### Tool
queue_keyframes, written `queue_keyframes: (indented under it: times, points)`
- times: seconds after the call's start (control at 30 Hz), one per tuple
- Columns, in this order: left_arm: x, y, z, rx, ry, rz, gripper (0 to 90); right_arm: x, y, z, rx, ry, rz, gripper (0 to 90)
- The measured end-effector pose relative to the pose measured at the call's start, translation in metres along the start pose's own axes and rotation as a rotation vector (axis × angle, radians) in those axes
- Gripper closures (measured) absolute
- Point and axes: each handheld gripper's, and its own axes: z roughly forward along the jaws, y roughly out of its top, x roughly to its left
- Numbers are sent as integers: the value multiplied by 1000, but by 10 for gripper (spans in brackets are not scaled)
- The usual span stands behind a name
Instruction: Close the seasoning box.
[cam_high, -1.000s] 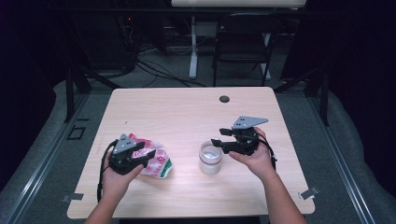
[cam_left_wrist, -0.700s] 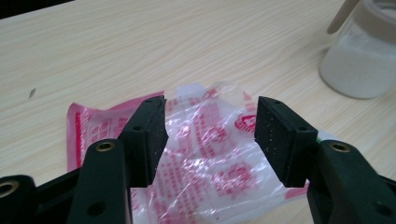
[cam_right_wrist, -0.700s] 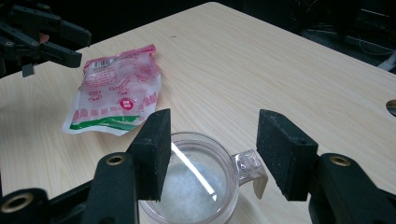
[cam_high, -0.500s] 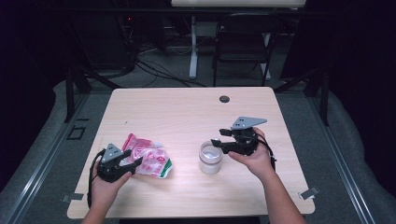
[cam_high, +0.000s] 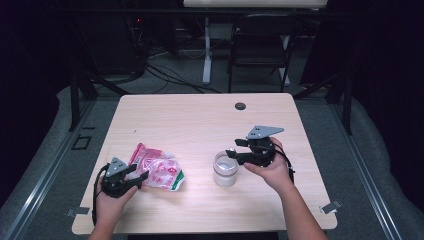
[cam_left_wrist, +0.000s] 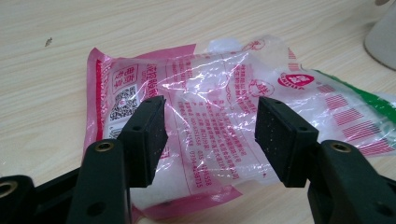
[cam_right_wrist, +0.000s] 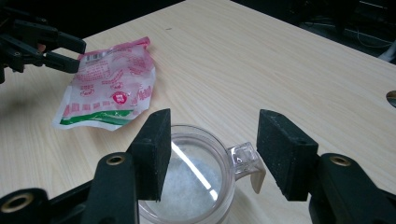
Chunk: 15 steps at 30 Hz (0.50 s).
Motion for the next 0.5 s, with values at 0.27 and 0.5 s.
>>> queue_keyframes:
  times: [0.27, 0.5]
  points:
    - [1, -1, 1, 11, 8, 4, 434, -1, -2, 2, 0, -4, 8, 451]
    - [2, -1, 3, 20, 10, 6, 431, -3, -3, 2, 1, -10, 18, 452]
